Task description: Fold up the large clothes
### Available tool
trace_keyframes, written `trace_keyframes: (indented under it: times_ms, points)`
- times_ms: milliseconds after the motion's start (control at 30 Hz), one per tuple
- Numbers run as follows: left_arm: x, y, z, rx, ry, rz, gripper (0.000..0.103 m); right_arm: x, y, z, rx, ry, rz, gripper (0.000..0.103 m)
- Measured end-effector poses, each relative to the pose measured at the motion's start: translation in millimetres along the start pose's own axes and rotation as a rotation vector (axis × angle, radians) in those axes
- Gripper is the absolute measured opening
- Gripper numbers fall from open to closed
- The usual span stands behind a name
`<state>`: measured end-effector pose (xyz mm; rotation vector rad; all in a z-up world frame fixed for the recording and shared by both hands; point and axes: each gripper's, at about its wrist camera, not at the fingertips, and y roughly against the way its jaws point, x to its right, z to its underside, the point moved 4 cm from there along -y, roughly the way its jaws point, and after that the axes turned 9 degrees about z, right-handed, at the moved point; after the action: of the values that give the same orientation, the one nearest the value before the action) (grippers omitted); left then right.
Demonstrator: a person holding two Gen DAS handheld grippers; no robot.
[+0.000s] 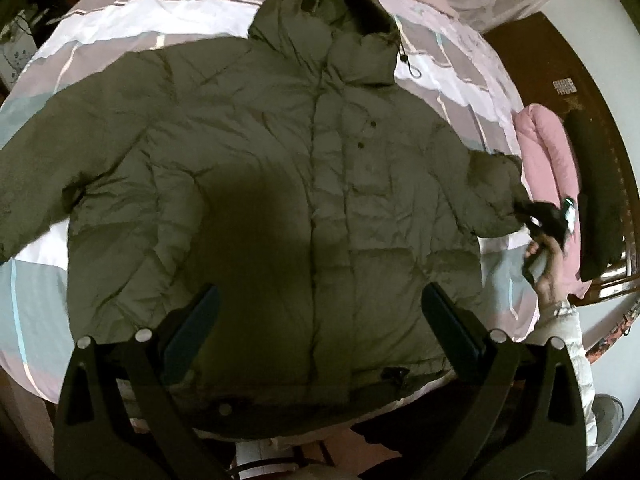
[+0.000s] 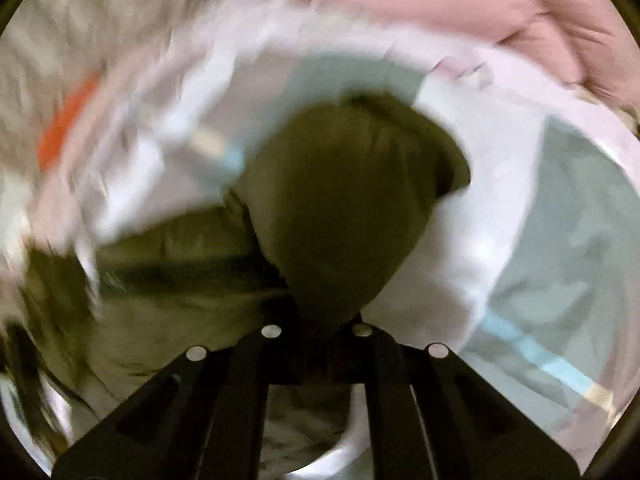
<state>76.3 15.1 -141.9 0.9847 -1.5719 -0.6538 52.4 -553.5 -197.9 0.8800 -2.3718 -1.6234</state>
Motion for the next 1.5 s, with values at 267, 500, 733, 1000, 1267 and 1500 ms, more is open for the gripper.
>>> trace_keyframes:
  times_ms: [267, 500, 733, 1000, 1267, 1500]
  points:
    - [-8.6, 22.8, -7.0, 0.058, 0.037, 0.01, 0.101, -82.4, 149.3, 15.5, 0.278, 0.218, -0.33, 0.006]
    - [-25.7, 23.4, -13.5, 0.071, 0.087, -0.008, 0.101, -215.7, 189.0, 224.7, 0.022, 1.027, -0.384, 0.012]
    - [-59.5, 9.4, -25.8, 0.05, 0.138, -0.069, 0.101, -193.0, 210.6, 261.6, -0.187, 1.005, -0.412, 0.083]
    - [-81.4, -62.0, -34.7, -0.082, 0.178, -0.031, 0.101, -143.7, 151.4, 213.8, -0.46, 0.587, -0.222, 0.089]
    - [-78.2, -131.8, -37.4, -0.183, 0.125, 0.028, 0.1, -93.0, 79.3, 245.7, -0.823, 0.03, -0.262, 0.089]
    - [-36.7, -168.0, -52.6, -0.152, 0.006, 0.034, 0.1, -105.6, 93.6, 211.5, -0.515, 0.098, -0.283, 0.008]
